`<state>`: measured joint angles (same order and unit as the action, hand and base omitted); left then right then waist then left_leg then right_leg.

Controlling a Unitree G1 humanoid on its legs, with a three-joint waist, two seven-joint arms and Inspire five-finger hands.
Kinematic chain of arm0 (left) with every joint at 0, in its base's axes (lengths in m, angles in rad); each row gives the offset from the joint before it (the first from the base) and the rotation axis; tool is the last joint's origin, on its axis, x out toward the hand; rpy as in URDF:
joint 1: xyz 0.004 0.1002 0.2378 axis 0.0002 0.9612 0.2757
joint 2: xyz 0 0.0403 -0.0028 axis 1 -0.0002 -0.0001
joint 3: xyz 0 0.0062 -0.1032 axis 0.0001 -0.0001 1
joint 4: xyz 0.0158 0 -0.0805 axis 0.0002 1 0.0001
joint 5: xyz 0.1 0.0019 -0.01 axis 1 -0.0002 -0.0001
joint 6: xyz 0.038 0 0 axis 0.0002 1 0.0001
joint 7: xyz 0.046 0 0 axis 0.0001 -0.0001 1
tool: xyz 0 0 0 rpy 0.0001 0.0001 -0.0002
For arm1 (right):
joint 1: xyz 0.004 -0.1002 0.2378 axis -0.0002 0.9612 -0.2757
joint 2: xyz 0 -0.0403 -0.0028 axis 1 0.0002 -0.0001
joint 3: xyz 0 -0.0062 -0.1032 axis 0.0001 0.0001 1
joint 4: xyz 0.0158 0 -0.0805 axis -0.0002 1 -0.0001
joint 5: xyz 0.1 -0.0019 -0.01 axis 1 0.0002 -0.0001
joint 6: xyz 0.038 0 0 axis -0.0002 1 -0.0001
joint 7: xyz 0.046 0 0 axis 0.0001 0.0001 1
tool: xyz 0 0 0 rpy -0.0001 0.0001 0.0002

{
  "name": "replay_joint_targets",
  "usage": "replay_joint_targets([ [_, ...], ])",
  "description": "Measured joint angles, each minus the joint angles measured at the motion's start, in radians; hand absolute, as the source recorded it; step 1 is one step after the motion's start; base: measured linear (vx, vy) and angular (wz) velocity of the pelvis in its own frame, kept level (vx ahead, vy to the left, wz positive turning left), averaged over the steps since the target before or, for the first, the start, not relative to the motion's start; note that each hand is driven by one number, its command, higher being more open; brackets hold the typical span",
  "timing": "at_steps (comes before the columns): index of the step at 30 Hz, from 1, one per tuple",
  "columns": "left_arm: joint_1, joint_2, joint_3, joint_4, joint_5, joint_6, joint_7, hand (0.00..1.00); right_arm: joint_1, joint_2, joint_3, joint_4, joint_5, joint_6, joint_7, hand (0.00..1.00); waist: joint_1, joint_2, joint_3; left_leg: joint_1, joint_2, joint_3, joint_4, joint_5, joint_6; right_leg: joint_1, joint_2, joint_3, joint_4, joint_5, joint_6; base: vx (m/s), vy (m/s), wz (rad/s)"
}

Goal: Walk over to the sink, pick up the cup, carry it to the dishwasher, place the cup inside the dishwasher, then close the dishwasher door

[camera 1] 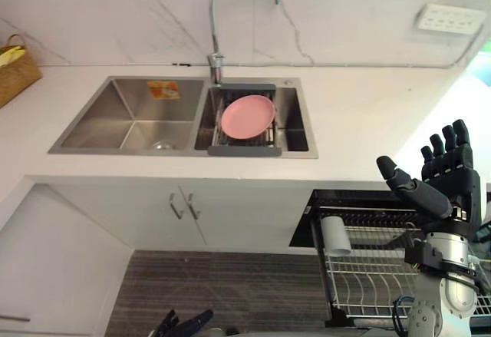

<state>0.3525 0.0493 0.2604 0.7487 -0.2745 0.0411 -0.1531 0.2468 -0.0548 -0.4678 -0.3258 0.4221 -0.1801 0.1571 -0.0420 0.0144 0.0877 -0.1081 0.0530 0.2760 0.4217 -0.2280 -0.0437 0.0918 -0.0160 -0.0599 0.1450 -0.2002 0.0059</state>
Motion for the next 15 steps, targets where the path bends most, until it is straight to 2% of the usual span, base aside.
replay_joint_targets([
  [2,-0.001,-0.011,0.009,-0.006,-0.002,0.003,-0.003,1.0,0.0,-0.008,-0.005,-0.03,0.009,0.0,-0.009,1.0,-0.001,0.016,0.016,-0.071,0.051,0.038,0.192,0.006,-0.014,0.019,0.005,0.009,0.013,-0.004,-0.004,0.08,-0.036,-0.14],
  [3,-0.002,-0.019,0.02,-0.006,-0.002,0.006,-0.005,1.0,-0.001,-0.008,-0.008,-0.036,0.01,-0.001,-0.011,1.0,0.0,0.016,0.023,-0.09,0.06,0.04,0.237,0.006,-0.051,0.032,0.002,0.012,0.01,-0.003,-0.006,0.11,0.004,-0.16],
  [4,0.004,-0.032,0.034,-0.005,-0.006,0.006,-0.006,1.0,-0.005,-0.013,-0.009,-0.037,0.012,-0.004,-0.015,1.0,0.008,0.018,0.022,-0.089,0.057,0.036,0.232,-0.021,-0.066,0.048,-0.011,0.023,0.006,-0.003,-0.007,0.13,0.04,-0.17],
  [6,0.004,-0.034,0.033,-0.002,-0.01,0.004,-0.01,1.0,-0.034,-0.013,-0.018,-0.03,0.012,-0.004,-0.024,1.0,0.013,0.017,0.022,-0.091,0.035,0.002,0.064,-0.02,-0.06,0.061,-0.047,0.037,-0.008,-0.003,-0.006,0.15,0.086,-0.18],
  [8,0.005,-0.035,0.035,0.007,-0.012,-0.008,-0.01,1.0,-0.041,-0.013,-0.022,-0.021,0.012,-0.005,-0.026,1.0,0.014,0.016,0.023,-0.091,0.033,-0.042,-0.103,0.065,-0.06,0.088,-0.074,0.039,-0.034,-0.01,0.003,0.14,0.141,-0.04],
  [10,0.013,-0.041,0.036,0.014,-0.02,-0.029,-0.008,1.0,-0.039,-0.014,-0.018,-0.007,0.01,-0.005,-0.026,1.0,0.019,0.019,0.021,-0.086,0.033,-0.047,-0.141,0.178,-0.069,0.108,-0.099,0.047,-0.046,-0.038,0.024,0.17,0.24,-0.09],
  [11,0.012,-0.043,0.039,0.023,-0.022,-0.051,-0.005,1.0,-0.038,-0.013,-0.002,0.005,0.007,-0.006,-0.024,1.0,0.022,0.015,0.024,-0.093,0.015,-0.033,-0.103,0.141,0.007,0.105,-0.121,0.057,-0.035,-0.056,0.027,0.19,0.278,-0.17],
  [12,0.011,-0.045,0.044,0.027,-0.022,-0.059,-0.005,1.0,-0.038,-0.014,0.006,0.007,0.007,-0.005,-0.018,1.0,0.022,0.018,0.026,-0.103,0.015,-0.027,-0.072,0.12,0.03,0.104,-0.127,0.061,-0.026,-0.062,0.036,0.25,0.319,-0.22],
  [13,0.007,-0.049,0.051,0.033,-0.029,-0.071,-0.006,1.0,-0.037,-0.015,0.01,0.009,0.008,-0.004,0.001,1.0,0.024,0.015,0.036,-0.113,0.016,-0.018,-0.005,0.074,0.052,0.109,-0.137,0.074,-0.008,-0.067,0.058,0.17,0.201,-0.2],
  [15,0.001,-0.049,0.06,0.04,-0.028,-0.072,-0.006,1.0,-0.04,-0.017,0.011,0.008,0.008,-0.001,0.016,1.0,0.026,0.015,0.037,-0.099,0.013,-0.004,0.053,0.021,0.08,0.124,-0.148,0.104,0.022,-0.07,0.066,0.24,0.266,-0.22],
])
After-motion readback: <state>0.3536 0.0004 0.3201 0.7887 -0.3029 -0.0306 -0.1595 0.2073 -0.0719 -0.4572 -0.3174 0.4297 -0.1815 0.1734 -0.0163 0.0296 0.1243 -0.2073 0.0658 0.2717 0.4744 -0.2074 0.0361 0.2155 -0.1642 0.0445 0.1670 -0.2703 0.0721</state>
